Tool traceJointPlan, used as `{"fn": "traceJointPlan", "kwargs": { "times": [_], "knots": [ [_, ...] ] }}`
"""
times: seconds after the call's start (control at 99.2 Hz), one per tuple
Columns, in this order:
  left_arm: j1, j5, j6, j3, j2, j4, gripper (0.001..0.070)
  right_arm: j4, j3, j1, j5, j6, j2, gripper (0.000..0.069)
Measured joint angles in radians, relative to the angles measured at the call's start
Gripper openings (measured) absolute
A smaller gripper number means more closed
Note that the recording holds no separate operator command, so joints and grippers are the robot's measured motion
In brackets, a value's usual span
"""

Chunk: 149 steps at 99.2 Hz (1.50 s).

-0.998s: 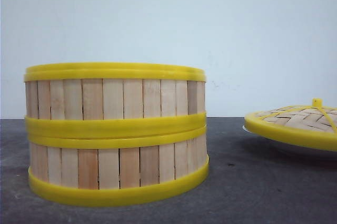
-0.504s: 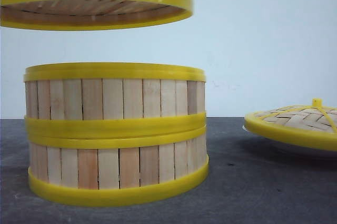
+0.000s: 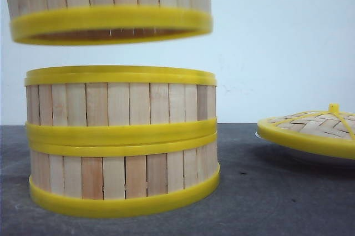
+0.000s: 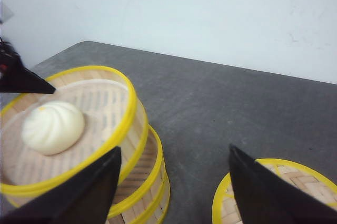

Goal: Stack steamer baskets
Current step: 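Lower the basket onto the stack and open the left gripper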

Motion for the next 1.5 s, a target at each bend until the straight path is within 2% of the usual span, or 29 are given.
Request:
{"fn": "traceJointPlan", "kwargs": {
  "times": [0.373, 1.281, 1.502],
  "knots": [
    [-0.008, -0.044, 0.000, 0.000, 0.062, 0.009, 0.0020, -0.017, 0.000, 0.000, 0.000, 0.004, 0.000, 0.0400],
    [-0.021, -0.038, 0.000, 0.000, 0.150, 0.030, 0.0020, -0.017, 0.000, 0.000, 0.000, 0.004, 0.000, 0.0400],
    [-0.022, -0.055, 0.000, 0.000, 0.154, 0.037, 0.0020, -0.017, 0.000, 0.000, 0.000, 0.004, 0.000, 0.0400]
  ]
}}
